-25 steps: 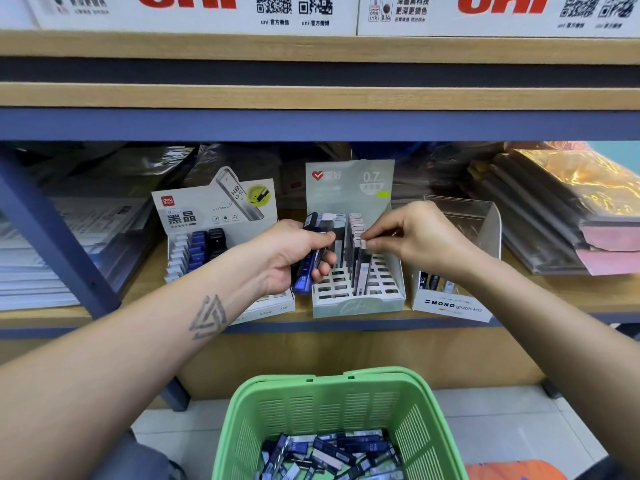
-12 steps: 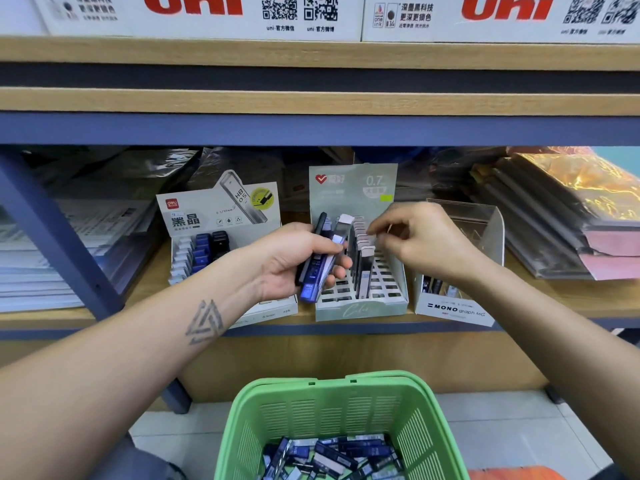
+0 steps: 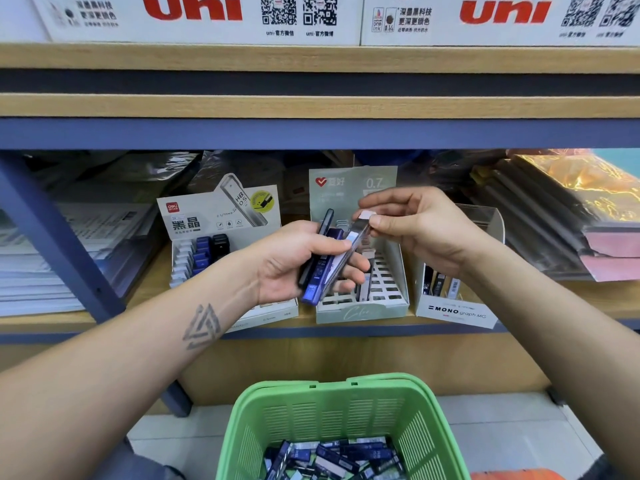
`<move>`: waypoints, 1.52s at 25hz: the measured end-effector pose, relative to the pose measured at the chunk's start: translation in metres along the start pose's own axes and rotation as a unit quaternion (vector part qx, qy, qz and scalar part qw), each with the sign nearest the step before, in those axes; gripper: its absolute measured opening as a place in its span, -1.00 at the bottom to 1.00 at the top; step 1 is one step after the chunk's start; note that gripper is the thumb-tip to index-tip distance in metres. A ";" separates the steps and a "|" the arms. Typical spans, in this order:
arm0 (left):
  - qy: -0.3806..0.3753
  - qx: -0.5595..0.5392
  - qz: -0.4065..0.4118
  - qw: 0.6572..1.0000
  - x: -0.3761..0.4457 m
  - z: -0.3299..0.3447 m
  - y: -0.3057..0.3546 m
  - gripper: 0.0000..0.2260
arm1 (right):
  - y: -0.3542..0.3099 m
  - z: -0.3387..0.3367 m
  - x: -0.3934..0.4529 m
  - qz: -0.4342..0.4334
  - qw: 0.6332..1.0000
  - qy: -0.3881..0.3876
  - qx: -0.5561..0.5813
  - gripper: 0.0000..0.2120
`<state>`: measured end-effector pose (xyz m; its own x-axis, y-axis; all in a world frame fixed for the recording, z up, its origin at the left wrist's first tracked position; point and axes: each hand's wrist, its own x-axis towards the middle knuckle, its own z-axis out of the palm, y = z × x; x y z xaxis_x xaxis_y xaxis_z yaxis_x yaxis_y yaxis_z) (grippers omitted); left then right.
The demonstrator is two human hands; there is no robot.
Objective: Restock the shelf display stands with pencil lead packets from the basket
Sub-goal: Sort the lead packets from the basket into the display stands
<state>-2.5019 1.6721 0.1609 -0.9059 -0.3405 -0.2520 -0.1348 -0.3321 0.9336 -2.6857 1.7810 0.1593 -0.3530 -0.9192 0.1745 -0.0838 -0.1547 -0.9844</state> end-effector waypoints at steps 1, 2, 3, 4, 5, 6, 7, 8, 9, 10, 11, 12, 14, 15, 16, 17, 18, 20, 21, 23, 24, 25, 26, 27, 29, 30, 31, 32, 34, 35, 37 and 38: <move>0.007 0.011 0.007 1.000 0.000 0.001 -0.001 -0.80 | 0.000 -0.001 0.000 0.010 1.000 0.010 0.001 -0.77; 0.017 0.026 0.016 0.999 0.001 0.002 -0.003 -0.78 | 0.000 0.000 0.001 0.019 1.000 0.014 -0.003 -0.77; 0.025 0.036 0.023 0.999 0.002 0.003 -0.004 -0.77 | -0.001 0.000 0.000 0.021 1.000 0.013 -0.018 -0.76; 0.028 0.038 0.025 0.999 0.003 0.004 -0.004 -0.77 | -0.001 0.001 0.000 0.019 0.999 0.011 -0.037 -0.76; 0.025 0.031 0.024 0.999 0.003 0.004 -0.004 -0.77 | -0.001 0.001 0.000 0.017 0.998 0.013 -0.055 -0.75; 0.019 0.021 0.021 0.999 0.003 0.004 -0.004 -0.78 | -0.003 -0.001 0.001 0.016 0.997 0.023 -0.065 -0.76; 0.018 0.015 0.021 1.000 0.004 0.003 -0.003 -0.79 | -0.006 -0.004 0.001 0.017 0.997 0.040 -0.070 -0.77; 0.029 0.017 0.021 0.999 0.006 0.002 -0.002 -0.82 | -0.009 -0.010 0.002 0.019 0.996 0.059 -0.069 -0.78; 0.054 0.028 0.022 0.998 0.008 0.000 -0.001 -0.86 | -0.013 -0.016 0.002 0.021 0.995 0.078 -0.066 -0.81; 0.088 0.042 0.020 0.995 0.009 -0.003 -0.002 -0.89 | -0.016 -0.024 0.003 0.022 0.993 0.092 -0.072 -0.83; 0.123 0.059 0.015 0.991 0.011 -0.006 -0.002 -0.91 | -0.018 -0.031 0.003 0.022 0.990 0.100 -0.094 -0.84; 0.150 0.074 0.010 0.986 0.013 -0.009 -0.003 -0.93 | -0.018 -0.036 0.004 0.020 0.985 0.106 -0.137 -0.85; 0.172 0.090 -0.002 0.981 0.017 -0.013 -0.005 -0.95 | -0.013 -0.039 0.008 0.004 0.958 0.119 -0.261 -0.88; 0.171 0.090 -0.009 0.981 0.019 -0.014 -0.006 -0.97 | -0.007 -0.038 0.011 -0.013 0.937 0.127 -0.324 -0.89; 0.168 0.086 -0.015 0.982 0.021 -0.013 -0.006 -0.97 | 0.000 -0.036 0.015 -0.033 0.917 0.138 -0.374 -0.88; 0.165 0.084 -0.020 0.983 0.023 -0.012 -0.007 -0.97 | 0.006 -0.034 0.017 -0.052 0.900 0.148 -0.406 -0.86; 0.162 0.083 -0.024 0.983 0.025 -0.012 -0.008 -0.96 | 0.012 -0.032 0.020 -0.067 0.890 0.157 -0.423 -0.86; 0.159 0.081 -0.028 0.984 0.028 -0.012 -0.010 -0.95 | 0.019 -0.029 0.024 -0.089 0.884 0.167 -0.427 -0.86; 0.158 0.080 -0.029 0.984 0.029 -0.013 -0.011 -0.94 | 0.020 -0.028 0.026 -0.095 0.885 0.166 -0.425 -0.86; 0.158 0.081 -0.029 0.984 0.030 -0.016 -0.011 -0.94 | 0.021 -0.026 0.028 -0.102 0.885 0.154 -0.428 -0.86; 0.159 0.082 -0.030 0.983 0.031 -0.017 -0.012 -0.94 | 0.021 -0.025 0.029 -0.102 0.884 0.148 -0.432 -0.86; 0.161 0.081 -0.031 0.983 0.032 -0.018 -0.012 -0.94 | 0.022 -0.025 0.029 -0.099 0.885 0.143 -0.433 -0.87; 0.162 0.080 -0.033 0.983 0.033 -0.018 -0.013 -0.94 | 0.022 -0.025 0.030 -0.095 0.887 0.138 -0.431 -0.87; 0.163 0.079 -0.034 0.983 0.034 -0.019 -0.013 -0.94 | 0.022 -0.025 0.031 -0.091 0.891 0.130 -0.426 -0.87; 0.165 0.079 -0.037 0.982 0.036 -0.020 -0.014 -0.94 | 0.022 -0.025 0.031 -0.082 0.901 0.111 -0.412 -0.84; 0.165 0.079 -0.038 0.982 0.037 -0.020 -0.014 -0.94 | 0.021 -0.025 0.031 -0.076 0.905 0.102 -0.407 -0.81; 0.164 0.079 -0.038 0.983 0.038 -0.019 -0.015 -0.94 | 0.021 -0.025 0.031 -0.071 0.907 0.096 -0.404 -0.80; 0.162 0.079 -0.038 0.983 0.039 -0.019 -0.015 -0.95 | 0.021 -0.025 0.031 -0.066 0.908 0.093 -0.402 -0.80; 0.160 0.079 -0.037 0.983 0.039 -0.018 -0.015 -0.95 | 0.021 -0.027 0.031 -0.063 0.912 0.092 -0.395 -0.81; 0.159 0.078 -0.037 0.983 0.038 -0.018 -0.015 -0.95 | 0.021 -0.028 0.031 -0.063 0.913 0.094 -0.392 -0.82; 0.156 0.075 -0.037 0.984 0.038 -0.018 -0.015 -0.95 | 0.021 -0.029 0.031 -0.064 0.915 0.098 -0.387 -0.83; 0.154 0.075 -0.037 0.984 0.037 -0.018 -0.015 -0.95 | 0.021 -0.029 0.031 -0.066 0.915 0.101 -0.386 -0.82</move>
<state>-2.5264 1.6483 0.1330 -0.7290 -0.5789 -0.3652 -0.2749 -0.2409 0.9308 -2.7257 1.7598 0.1444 -0.4507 -0.8137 0.3672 -0.7437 0.1146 -0.6587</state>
